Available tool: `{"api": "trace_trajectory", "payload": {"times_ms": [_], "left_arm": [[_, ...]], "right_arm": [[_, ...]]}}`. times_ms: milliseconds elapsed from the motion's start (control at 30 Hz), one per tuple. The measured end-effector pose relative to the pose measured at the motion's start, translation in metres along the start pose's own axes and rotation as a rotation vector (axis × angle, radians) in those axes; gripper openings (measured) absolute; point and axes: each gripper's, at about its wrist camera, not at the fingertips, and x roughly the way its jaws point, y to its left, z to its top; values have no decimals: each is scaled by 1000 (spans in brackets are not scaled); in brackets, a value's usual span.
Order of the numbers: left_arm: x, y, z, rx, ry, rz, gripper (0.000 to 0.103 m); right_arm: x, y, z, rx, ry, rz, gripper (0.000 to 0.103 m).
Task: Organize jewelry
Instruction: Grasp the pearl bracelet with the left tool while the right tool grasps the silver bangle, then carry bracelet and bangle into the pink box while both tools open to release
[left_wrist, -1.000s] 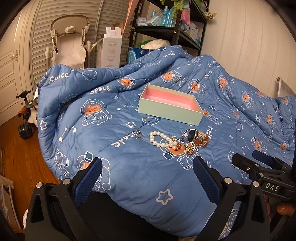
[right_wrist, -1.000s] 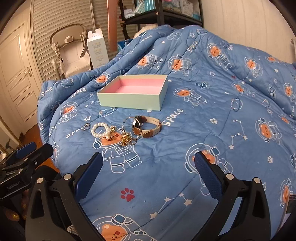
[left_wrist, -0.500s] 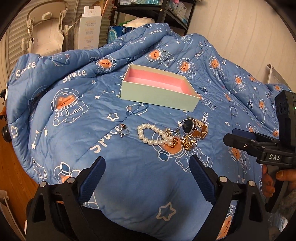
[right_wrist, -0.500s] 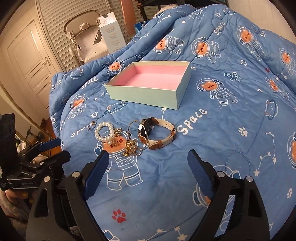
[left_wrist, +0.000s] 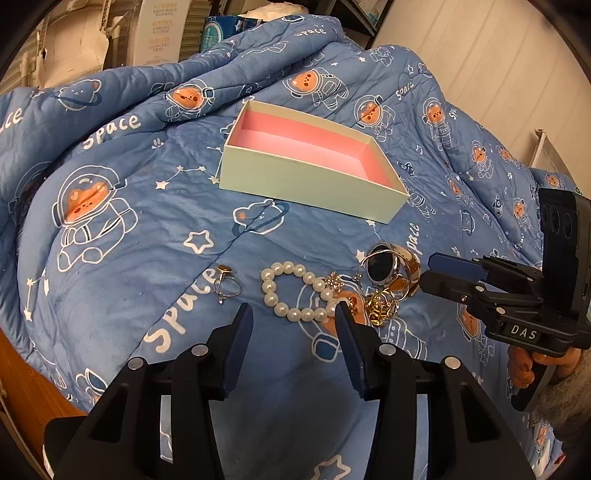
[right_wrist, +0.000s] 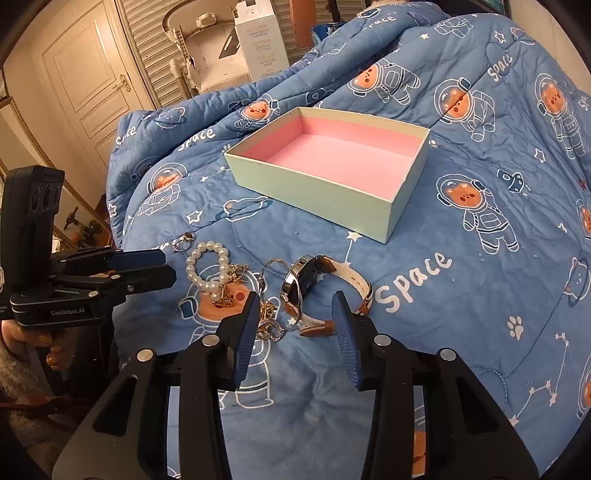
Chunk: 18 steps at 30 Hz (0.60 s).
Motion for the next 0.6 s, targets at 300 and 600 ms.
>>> {"api": "trace_trajectory", "payload": {"times_ms": [300,600], "left_arm": [[29,13,5,-77,79,9,34],[40,12,12,-104,86,12,12]], "right_arm": [[10,2,5,-51,15,2,21],[18,2,5,-62,25,1,6]]}}
